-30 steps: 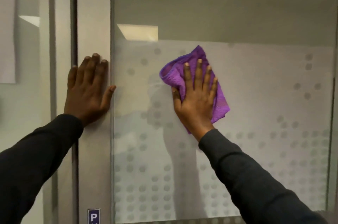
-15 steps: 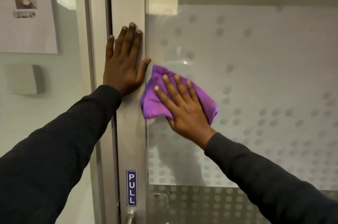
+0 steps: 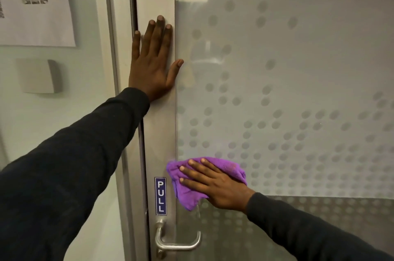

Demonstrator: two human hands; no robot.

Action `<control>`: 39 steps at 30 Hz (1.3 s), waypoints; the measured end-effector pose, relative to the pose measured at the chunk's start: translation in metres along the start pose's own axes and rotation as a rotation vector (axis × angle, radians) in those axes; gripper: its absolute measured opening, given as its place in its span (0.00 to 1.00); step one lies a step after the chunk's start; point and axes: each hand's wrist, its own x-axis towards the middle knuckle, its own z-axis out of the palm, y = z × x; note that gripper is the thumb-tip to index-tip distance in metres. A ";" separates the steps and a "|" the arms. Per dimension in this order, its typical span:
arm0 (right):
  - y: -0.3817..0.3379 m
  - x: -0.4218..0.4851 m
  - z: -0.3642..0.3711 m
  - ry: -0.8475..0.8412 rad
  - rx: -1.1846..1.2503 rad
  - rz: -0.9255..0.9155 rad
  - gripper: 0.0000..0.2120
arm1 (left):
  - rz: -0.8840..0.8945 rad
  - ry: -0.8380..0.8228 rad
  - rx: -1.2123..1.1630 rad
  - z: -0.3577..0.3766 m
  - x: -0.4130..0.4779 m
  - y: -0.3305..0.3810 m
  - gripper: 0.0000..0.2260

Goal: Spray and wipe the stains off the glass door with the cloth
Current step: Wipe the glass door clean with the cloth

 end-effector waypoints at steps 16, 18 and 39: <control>-0.071 -0.172 -0.017 -0.117 0.824 0.924 0.11 | -0.003 -0.461 -0.504 -0.016 -0.275 0.164 0.27; -0.086 -0.183 -0.012 0.013 0.991 1.157 0.13 | -0.094 -0.624 -0.620 -0.023 -0.307 0.199 0.25; -0.156 -0.231 -0.037 0.236 1.835 1.659 0.28 | -1.414 -1.146 -1.628 -0.071 -0.349 0.378 0.11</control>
